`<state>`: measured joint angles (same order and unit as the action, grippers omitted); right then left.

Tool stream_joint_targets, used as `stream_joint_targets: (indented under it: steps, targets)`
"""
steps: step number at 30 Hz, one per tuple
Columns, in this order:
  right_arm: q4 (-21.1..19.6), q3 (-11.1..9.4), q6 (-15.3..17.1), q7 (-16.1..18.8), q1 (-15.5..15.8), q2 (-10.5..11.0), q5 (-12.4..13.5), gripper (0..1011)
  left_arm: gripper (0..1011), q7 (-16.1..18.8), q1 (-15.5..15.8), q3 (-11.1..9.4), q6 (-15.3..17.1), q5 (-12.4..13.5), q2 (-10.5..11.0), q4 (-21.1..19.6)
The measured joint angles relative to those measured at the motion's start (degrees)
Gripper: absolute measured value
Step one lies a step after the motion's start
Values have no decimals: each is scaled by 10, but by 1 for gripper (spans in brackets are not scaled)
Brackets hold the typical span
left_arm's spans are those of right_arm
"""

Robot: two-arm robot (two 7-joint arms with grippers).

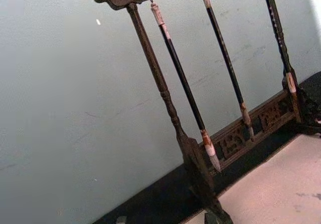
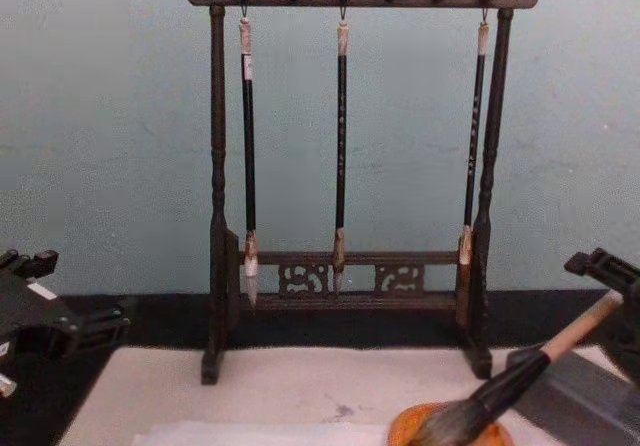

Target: Pick up the brush from the inkstone, write on the paper, then place the brush back to its original position.

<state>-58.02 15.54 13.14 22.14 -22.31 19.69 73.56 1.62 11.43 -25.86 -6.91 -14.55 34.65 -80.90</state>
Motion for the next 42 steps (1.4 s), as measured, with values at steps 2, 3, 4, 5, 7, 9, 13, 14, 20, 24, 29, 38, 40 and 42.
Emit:
stream_joint_targets:
  steps: [2, 3, 4, 5, 7, 9, 13, 14, 20, 24, 29, 38, 40, 42]
  targets:
    - [0, 0, 0, 0, 0, 0, 0, 1000, 1010, 0, 0, 0, 0, 0, 0, 0]
    - [0, 0, 0, 0, 0, 0, 0, 1000, 1010, 0, 0, 0, 0, 0, 0, 0]
    - [0, 0, 0, 0, 0, 0, 0, 995, 1010, 0, 0, 0, 0, 0, 0, 0]
    - [0, -1, 0, 0, 0, 0, 0, 981, 1010, 0, 0, 0, 0, 0, 0, 0]
    - [0, -1, 1, 0, 0, 0, 0, 942, 1010, 0, 0, 0, 0, 0, 0, 0]
    - [0, -1, 1, 0, 0, 0, 0, 885, 1010, 0, 0, 0, 0, 0, 0, 0]
    - [0, -1, 1, 0, 0, -1, 1, 785, 1010, 0, 0, 0, 0, 0, 0, 0]
    - [0, -1, 1, 0, 0, -1, 1, 762, 1010, 0, 0, 0, 0, 0, 0, 0]
    - [0, -2, 1, 0, 0, -1, 1, 565, 1010, 0, 0, 0, 0, 0, 0, 0]
    - [0, -2, 1, 0, 0, -1, 1, 442, 1010, 0, 0, 0, 0, 0, 0, 0]
    - [0, -2, 2, 0, 0, -1, 1, 266, 1010, 0, 0, 0, 0, 0, 0, 0]
    - [0, -2, 2, 0, 0, -1, 1, 161, 1010, 0, 0, 0, 0, 0, 0, 0]
    - [0, -2, 2, 0, 0, -1, 1, 161, 1010, 0, 0, 0, 0, 0, 0, 0]
    - [0, -2, 2, 0, 0, -1, 1, 161, 1010, 0, 0, 0, 0, 0, 0, 0]
